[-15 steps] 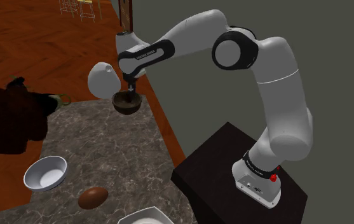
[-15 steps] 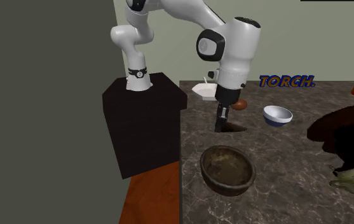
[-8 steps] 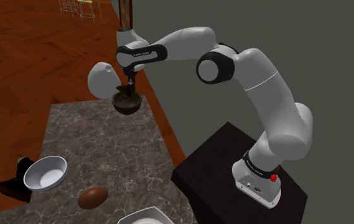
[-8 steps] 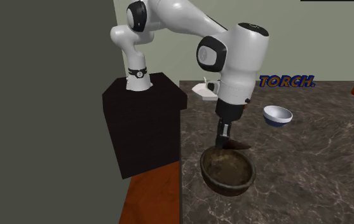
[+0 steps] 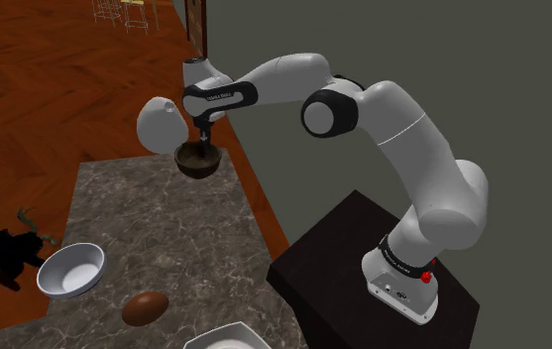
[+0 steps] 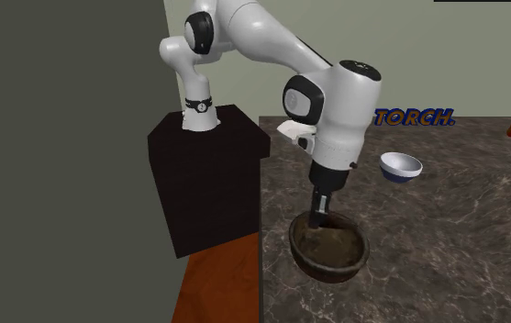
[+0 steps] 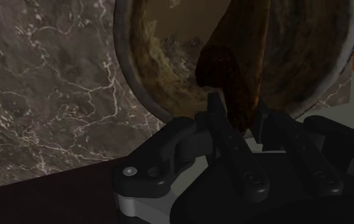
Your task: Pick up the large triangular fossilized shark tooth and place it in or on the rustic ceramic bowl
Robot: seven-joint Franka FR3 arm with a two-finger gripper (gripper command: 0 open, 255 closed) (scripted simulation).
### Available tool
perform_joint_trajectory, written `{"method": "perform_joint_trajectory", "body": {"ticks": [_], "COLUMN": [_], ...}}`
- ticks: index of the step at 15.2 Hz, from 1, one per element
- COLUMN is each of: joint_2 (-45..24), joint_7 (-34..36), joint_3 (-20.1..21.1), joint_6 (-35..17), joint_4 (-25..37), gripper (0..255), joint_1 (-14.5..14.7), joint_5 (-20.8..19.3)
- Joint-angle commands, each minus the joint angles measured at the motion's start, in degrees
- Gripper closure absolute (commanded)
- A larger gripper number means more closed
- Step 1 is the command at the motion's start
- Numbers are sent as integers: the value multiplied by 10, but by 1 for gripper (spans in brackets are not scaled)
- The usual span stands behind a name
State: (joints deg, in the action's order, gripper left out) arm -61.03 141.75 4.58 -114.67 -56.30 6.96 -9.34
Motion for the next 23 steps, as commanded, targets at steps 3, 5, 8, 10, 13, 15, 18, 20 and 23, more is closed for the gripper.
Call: {"method": "perform_joint_trajectory", "body": {"ticks": [3, 5, 8, 10, 13, 15, 18, 20, 23], "joint_2": [-22, -28, -28, -28, -28, -28, -17, 4, 12], "joint_7": [1, 1, 1, 1, 1, 1, 1, 1, 0], "joint_3": [-1, -1, -1, -1, -1, -1, -1, 1, 1], "joint_6": [-14, -18, -18, -18, -18, -18, -8, 14, 23], "joint_4": [8, 10, 10, 10, 10, 10, 8, 10, 12], "gripper": [255, 255, 255, 255, 0, 0, 0, 0, 0], "joint_1": [1, 1, 1, 1, 1, 1, 1, 2, 3], "joint_5": [-1, -1, -1, -1, -1, -1, -1, 1, 1]}}
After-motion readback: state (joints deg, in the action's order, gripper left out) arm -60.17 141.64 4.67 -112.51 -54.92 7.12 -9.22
